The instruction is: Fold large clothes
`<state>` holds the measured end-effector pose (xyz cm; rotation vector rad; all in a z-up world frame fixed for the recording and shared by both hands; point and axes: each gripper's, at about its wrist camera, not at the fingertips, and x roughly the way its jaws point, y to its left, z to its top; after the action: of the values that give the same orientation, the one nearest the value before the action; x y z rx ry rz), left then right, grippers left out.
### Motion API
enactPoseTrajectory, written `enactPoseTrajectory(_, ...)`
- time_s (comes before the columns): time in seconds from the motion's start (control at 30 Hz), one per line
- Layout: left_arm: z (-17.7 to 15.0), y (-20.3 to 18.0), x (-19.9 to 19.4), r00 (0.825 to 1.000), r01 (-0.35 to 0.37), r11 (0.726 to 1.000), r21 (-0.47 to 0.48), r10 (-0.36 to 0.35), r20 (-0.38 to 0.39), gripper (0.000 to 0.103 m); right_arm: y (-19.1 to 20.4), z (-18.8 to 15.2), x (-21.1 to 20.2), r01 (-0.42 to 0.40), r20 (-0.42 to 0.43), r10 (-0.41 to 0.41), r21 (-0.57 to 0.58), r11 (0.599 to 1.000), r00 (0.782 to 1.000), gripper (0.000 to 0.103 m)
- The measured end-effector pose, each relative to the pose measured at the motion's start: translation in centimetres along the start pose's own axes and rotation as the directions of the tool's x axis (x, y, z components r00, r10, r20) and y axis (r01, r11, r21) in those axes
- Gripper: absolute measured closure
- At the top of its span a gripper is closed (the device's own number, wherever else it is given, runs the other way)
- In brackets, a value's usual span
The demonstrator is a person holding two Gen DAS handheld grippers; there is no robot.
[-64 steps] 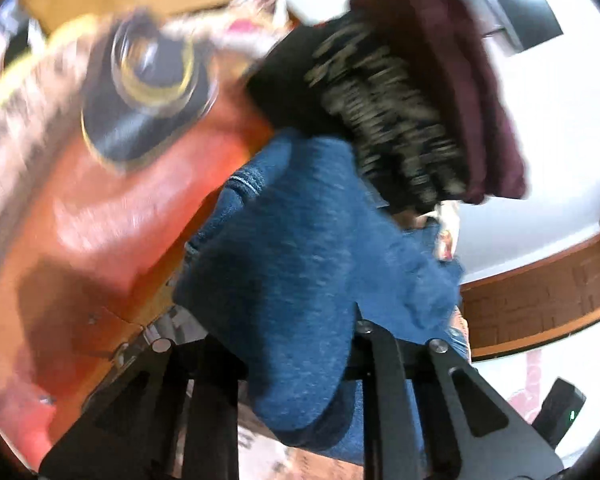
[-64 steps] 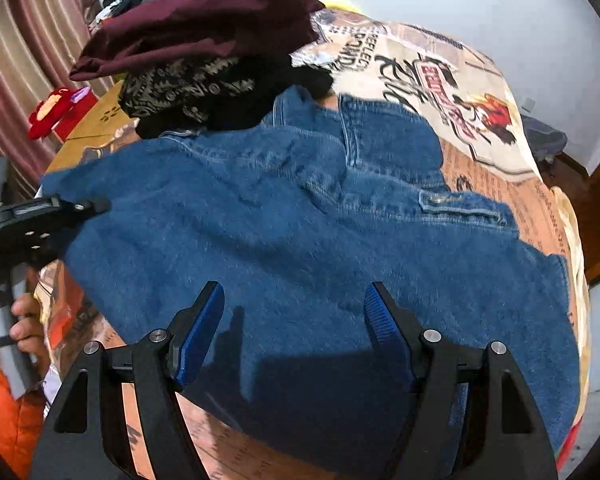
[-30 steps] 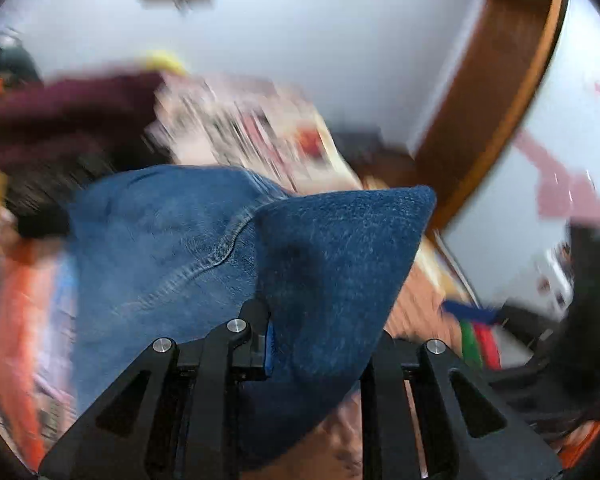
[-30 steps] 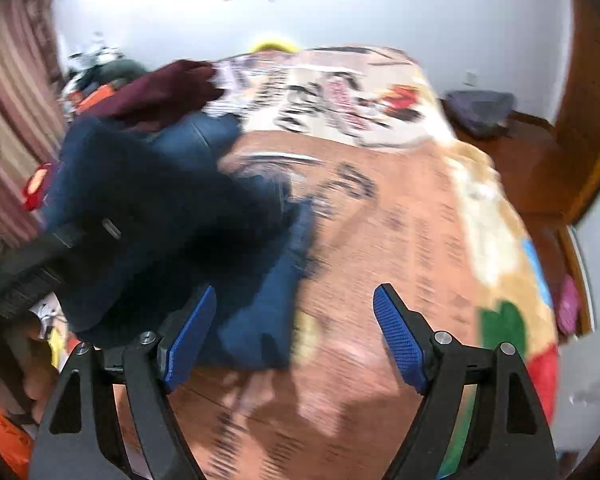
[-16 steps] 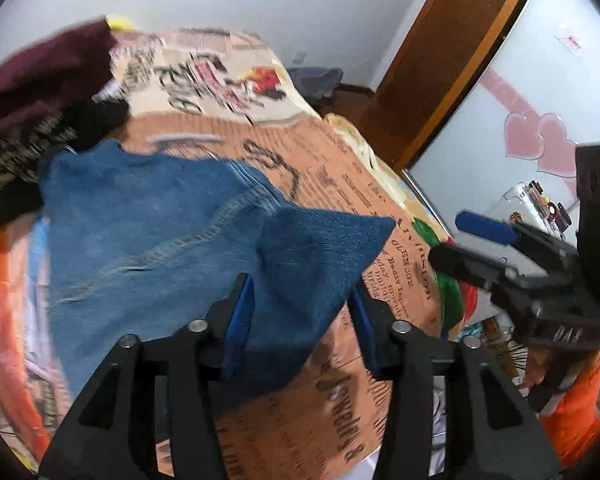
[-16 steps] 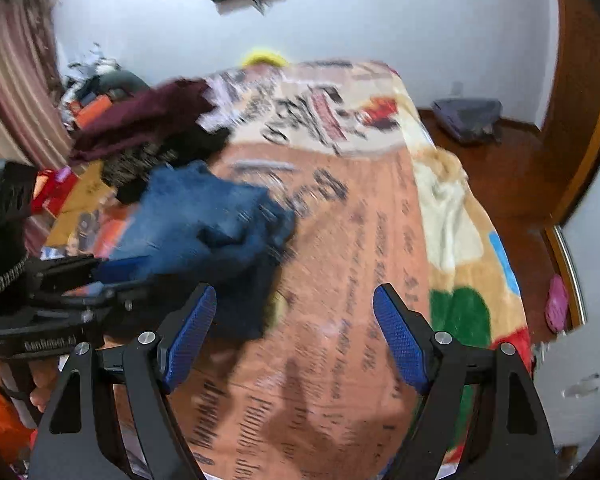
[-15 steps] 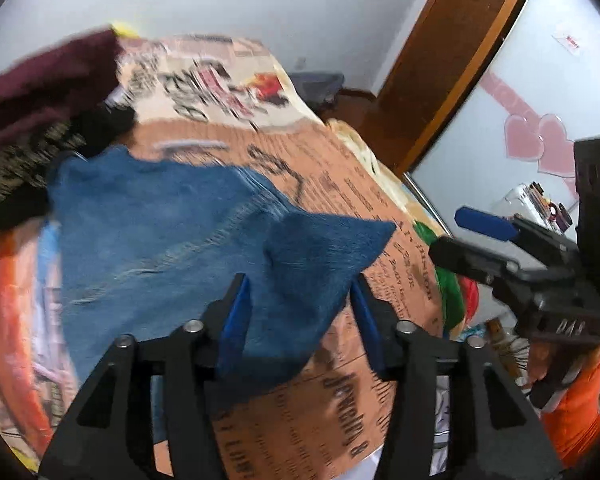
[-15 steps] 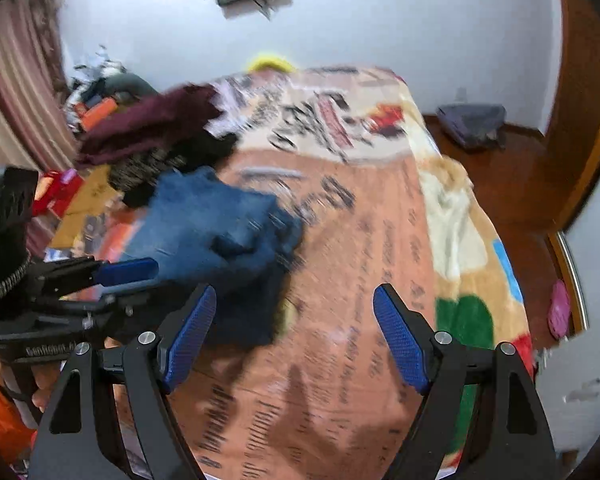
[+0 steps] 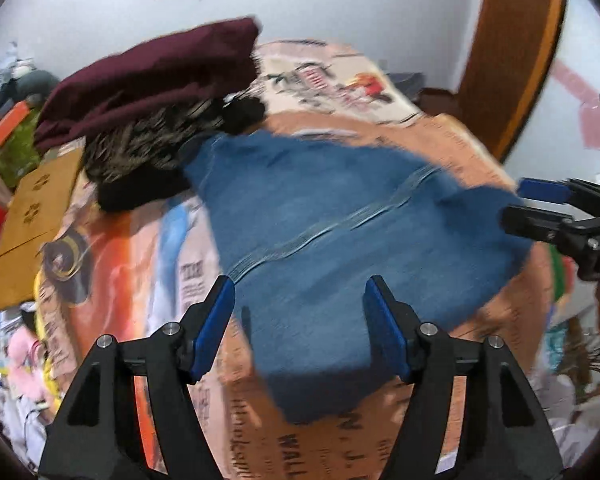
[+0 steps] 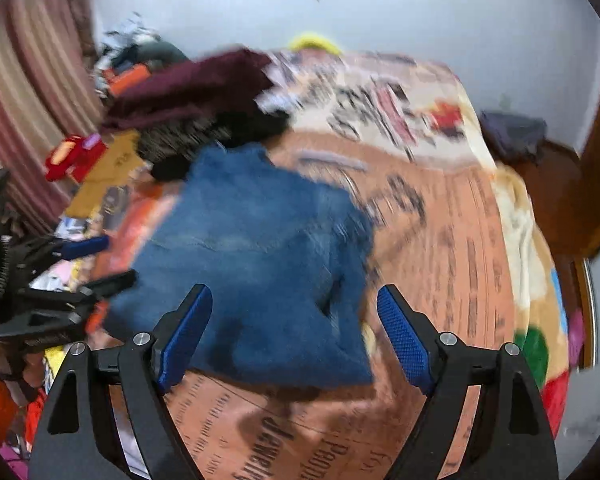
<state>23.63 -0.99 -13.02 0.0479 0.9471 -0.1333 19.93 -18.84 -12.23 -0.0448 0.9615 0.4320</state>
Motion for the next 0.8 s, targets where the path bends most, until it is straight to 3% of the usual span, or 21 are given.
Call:
enactPoseTrajectory(0.07,-1.0,0.3,0.8,1.000,0.018,1.000,-0.008,-0.018,-0.026,0.036,-1.1,-1.1,1.0,0.017,-0.055,-0.015,0.029,0.999,0.998,0.021)
enactPoseTrajectory(0.2,-1.7,0.8,1.1,0.999,0.045,0.999,-0.023,-0.046,-0.029,0.034,-2.7,-2.2,1.4,-0.020,-0.110,0.028,0.072,0.997,0.994,0.021)
enactPoseTrajectory(0.4,-0.3,1.5,0.8,0.999,0.026,0.999,-0.019,-0.026,-0.029,0.034,-3.1,0.1,0.0,-0.060,-0.096,0.065,0.056,0.997,0.993,0.021)
enactPoseTrajectory(0.6,1.7,3.4,1.7,0.999,-0.024,0.999,-0.033,0.024,-0.025,0.034,-2.4,3.3,2.1,-0.133,-0.115,0.137,0.043,0.990,0.984,0.021)
enactPoseTrajectory(0.7,2.4,4.5,3.1,0.998,-0.004,0.997,-0.075,0.000,-0.057,0.032,-2.4,4.3,4.7,-0.166,-0.171,0.172,0.054,0.985,0.970,0.021)
enactPoseTrajectory(0.8,2.8,5.4,5.4,0.991,0.056,0.989,-0.136,-0.072,-0.113,0.032,-3.3,4.4,7.4,-0.164,-0.235,0.182,0.095,0.982,0.955,0.021)
